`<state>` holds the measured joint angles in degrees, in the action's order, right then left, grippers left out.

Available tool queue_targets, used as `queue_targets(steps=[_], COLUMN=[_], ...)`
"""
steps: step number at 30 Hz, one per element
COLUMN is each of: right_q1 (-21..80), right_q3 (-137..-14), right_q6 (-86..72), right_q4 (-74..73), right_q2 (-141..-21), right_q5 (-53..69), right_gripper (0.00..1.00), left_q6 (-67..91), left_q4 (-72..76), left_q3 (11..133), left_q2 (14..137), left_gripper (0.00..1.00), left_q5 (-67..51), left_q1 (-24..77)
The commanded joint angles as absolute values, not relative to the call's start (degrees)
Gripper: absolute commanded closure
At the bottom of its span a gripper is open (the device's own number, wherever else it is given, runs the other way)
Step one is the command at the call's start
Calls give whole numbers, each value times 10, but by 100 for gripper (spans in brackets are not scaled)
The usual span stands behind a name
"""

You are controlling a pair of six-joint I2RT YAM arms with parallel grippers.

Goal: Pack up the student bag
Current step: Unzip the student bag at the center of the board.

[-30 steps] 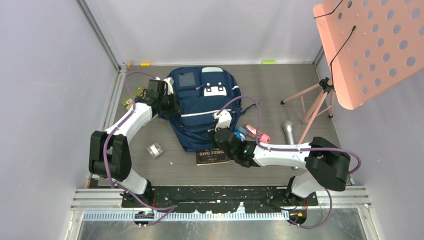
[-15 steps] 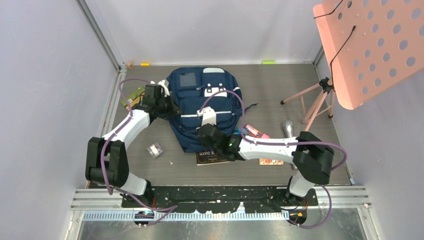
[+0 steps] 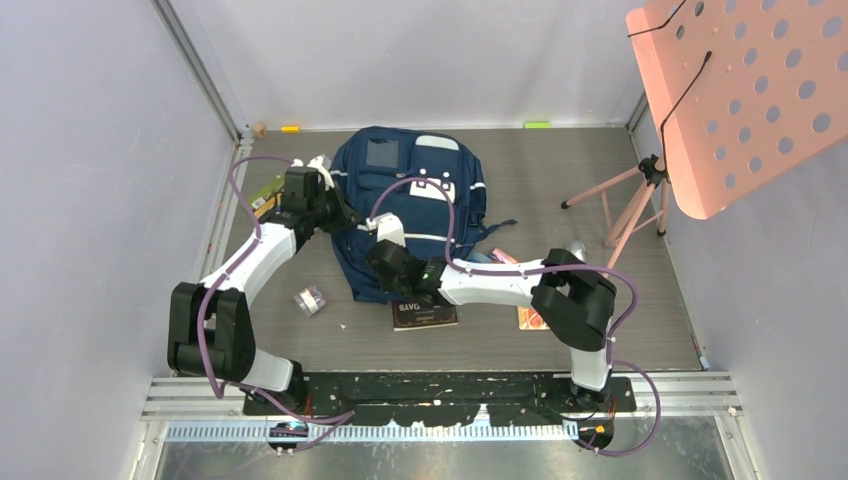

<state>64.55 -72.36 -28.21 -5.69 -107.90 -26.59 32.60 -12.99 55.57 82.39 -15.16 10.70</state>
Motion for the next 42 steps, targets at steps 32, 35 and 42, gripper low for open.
queue_targets(steps=[32,35,42], right_q1=[567,561,517], right_q3=[-688,-662,-585], right_q6=[-309,-309,-299], right_q4=[-4,-42,-95], right_q2=[-930,-892,-812], right_q5=[-125,-123,-152], right_gripper=[49,44,32], left_q6=[210,178,153], left_q4=[-221,-246,-273], left_q3=[619,626,598], left_q2=[784,761,670], left_gripper=[26,15,8], left_q5=[-59,3,41], left_q1=[120,120,169])
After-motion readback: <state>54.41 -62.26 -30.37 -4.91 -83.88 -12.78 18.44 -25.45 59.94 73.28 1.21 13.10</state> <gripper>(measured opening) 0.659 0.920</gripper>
